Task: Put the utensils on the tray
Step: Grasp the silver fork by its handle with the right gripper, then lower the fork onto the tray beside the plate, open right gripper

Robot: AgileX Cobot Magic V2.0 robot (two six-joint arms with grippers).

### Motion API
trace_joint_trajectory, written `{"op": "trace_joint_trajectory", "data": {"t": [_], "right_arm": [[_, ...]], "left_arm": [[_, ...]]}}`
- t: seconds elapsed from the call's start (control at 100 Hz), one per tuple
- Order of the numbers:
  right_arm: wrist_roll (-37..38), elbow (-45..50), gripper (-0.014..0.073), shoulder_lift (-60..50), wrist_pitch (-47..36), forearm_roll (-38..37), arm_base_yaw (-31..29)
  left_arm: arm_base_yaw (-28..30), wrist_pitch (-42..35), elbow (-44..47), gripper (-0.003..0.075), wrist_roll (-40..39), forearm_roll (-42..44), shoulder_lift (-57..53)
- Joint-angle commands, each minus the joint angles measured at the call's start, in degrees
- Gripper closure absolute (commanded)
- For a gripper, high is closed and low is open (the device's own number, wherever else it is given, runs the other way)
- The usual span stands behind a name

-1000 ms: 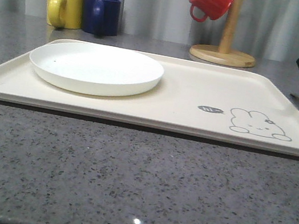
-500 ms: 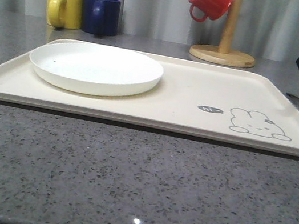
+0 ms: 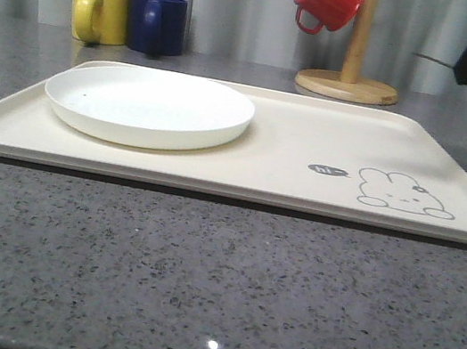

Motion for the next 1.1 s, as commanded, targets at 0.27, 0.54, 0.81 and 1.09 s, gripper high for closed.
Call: {"op": "trace_joint_trajectory", "data": {"t": [0.27, 0.54, 0.81, 1.09], "right_arm": [[28.95, -2.78, 0.0625, 0.94, -5.60, -17.74, 13.00], [37.47, -8.37, 0.0630, 8.54, -5.54, -23.71, 18.79], [40.62, -12.90, 0.0630, 14.60, -3.15, -24.09, 19.41], [42.15, -12.90, 0.0630, 16.79, -2.63, -23.87, 19.41]], "left_arm": [[-0.24, -3.71, -1.52, 0.0738, -0.55, -0.17, 0.21], [-0.24, -3.71, -1.52, 0.0738, -0.55, -0.17, 0.21], [-0.24, -3.71, -1.52, 0.0738, -0.55, -0.17, 0.21], [-0.24, -3.71, -1.52, 0.0738, -0.55, -0.17, 0.21]]}}
